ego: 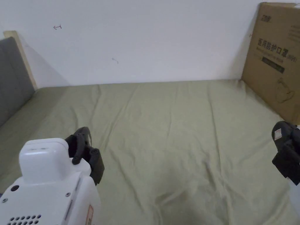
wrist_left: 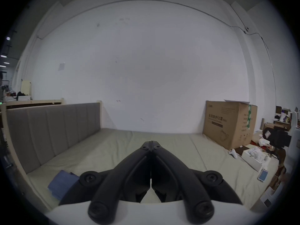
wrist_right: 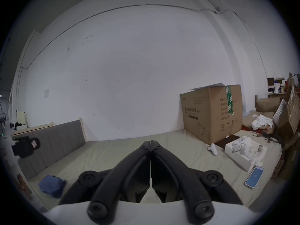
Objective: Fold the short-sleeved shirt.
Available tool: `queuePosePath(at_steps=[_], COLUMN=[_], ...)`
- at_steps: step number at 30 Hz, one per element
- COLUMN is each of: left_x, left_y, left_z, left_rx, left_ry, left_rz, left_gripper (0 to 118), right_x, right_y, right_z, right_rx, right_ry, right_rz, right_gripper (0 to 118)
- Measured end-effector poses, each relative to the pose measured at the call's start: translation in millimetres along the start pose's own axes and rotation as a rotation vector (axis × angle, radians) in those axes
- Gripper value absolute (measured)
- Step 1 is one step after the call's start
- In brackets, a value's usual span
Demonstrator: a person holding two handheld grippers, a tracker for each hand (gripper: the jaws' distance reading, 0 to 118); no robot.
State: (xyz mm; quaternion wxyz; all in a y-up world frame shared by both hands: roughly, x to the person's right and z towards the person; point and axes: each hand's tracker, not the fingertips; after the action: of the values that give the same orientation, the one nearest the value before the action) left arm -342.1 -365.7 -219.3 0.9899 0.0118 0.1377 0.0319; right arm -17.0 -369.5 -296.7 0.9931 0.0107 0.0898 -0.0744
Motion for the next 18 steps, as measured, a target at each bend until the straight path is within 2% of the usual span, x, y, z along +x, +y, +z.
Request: queuePosePath(at_steps=[1, 2, 3, 4, 5, 6, 10, 13, 18], left_x=[0.8, 0.3, -0.4, -2.5, -1.0, -0.2, 1.4, 1.3, -2.1], left_y=[4.1, 6.1, 7.8, 10.5, 15.5, 18.6, 26.6, 29.2, 22.4], left_z=[3.0, 5.9, 8.2, 12.0, 15.7, 17.3, 26.3, 27.4, 21.2], left_rx=[0.013, 0.023, 0.029, 0.040, 0.064, 0.065, 0.138, 0.110, 0.022], left_ry=[0.018, 0.027, 0.025, 0.003, -0.009, -0.005, -0.016, -0.047, -0.064], left_rz=[-0.002, -0.004, -0.006, -0.006, -0.011, -0.017, -0.042, -0.034, 0.019], left_gripper=[0, 1, 12, 58, 102, 118, 118, 118, 118], right_x=[0.3, 0.1, 1.0, 1.2, -0.3, -2.2, -8.4, -15.2, -21.0], right_y=[-0.8, -2.3, -2.7, -3.8, -4.5, -4.0, -0.8, 2.0, 4.9], right_z=[2.1, 1.6, 2.4, 4.6, 6.5, 5.5, 11.4, 12.7, 16.0], right_rx=[-0.007, -0.011, -0.020, -0.018, -0.013, -0.019, 0.002, 0.011, 0.026], right_ry=[0.006, 0.008, 0.019, 0.020, 0.017, 0.004, 0.010, 0.021, 0.026], right_rz=[-0.007, -0.010, -0.016, -0.018, -0.017, -0.007, 0.032, 0.075, 0.062], right_gripper=[0, 10, 29, 72, 100, 107, 107, 108, 108])
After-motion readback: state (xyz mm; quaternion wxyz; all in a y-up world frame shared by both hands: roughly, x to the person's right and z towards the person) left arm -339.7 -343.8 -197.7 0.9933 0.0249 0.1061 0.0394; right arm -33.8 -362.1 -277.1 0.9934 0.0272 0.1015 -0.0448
